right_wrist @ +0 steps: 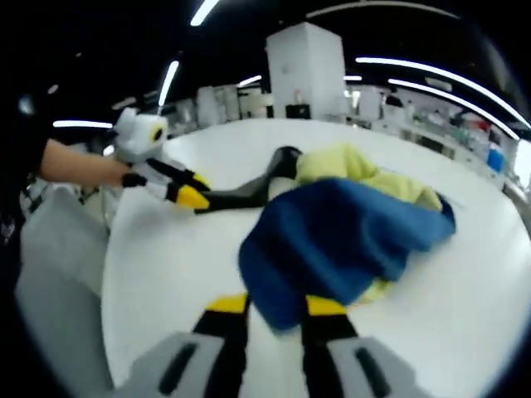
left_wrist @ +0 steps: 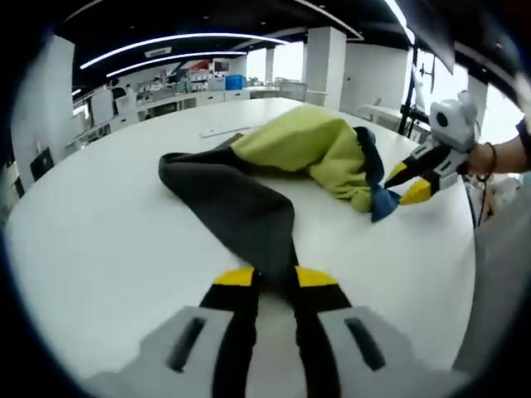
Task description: Fold the garment on the visible template until the final outline fits inside the template.
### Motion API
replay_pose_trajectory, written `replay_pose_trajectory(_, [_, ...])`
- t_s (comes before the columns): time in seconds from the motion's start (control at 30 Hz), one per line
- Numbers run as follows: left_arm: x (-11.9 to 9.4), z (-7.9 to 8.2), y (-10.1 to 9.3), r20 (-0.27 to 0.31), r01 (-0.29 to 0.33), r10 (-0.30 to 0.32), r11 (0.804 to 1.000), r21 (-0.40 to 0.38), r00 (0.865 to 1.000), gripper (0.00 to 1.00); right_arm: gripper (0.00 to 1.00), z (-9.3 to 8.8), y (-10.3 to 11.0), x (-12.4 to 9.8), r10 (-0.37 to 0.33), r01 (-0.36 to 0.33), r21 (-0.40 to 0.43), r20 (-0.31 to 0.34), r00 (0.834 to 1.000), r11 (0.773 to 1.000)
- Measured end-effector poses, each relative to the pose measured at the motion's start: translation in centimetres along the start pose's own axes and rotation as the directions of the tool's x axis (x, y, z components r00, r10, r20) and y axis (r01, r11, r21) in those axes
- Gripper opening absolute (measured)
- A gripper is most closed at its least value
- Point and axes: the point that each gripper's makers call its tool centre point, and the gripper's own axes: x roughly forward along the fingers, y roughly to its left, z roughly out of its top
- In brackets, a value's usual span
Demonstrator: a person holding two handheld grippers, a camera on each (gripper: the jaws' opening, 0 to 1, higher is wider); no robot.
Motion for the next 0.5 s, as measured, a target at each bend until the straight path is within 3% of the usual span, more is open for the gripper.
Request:
replay_pose_trajectory(0.1, [0.1,-0.2,0.0,0.001,-0.003,0.003,1.000,0.003,1.000,0.03,0.17,-0.6,-0.3,0.2,-0.016,0.015,-0.039,-0.037,0.999,0.999])
replay_pose_trajectory(0.17, [0.1,-0.4,0.2,-0.001,-0.005,0.005,1.000,0.006,1.000,0.03,0.14,-0.9,-0.5,0.4,-0.038,0.031,-0.116,-0.063,0.997,0.993])
replay_pose_trajectory(0.37, [-0.1,-0.2,0.8,-0.002,-0.024,0.024,0.999,-0.028,1.000,0.00,0.03,-0.5,0.0,0.6,-0.032,0.026,-0.117,-0.056,0.998,0.993])
replay_pose_trajectory(0.5, [-0.7,0.7,1.3,0.029,-0.039,0.040,0.998,-0.044,0.999,0.00,0.00,-0.5,-0.2,0.5,-0.033,0.027,-0.099,-0.057,0.998,0.995])
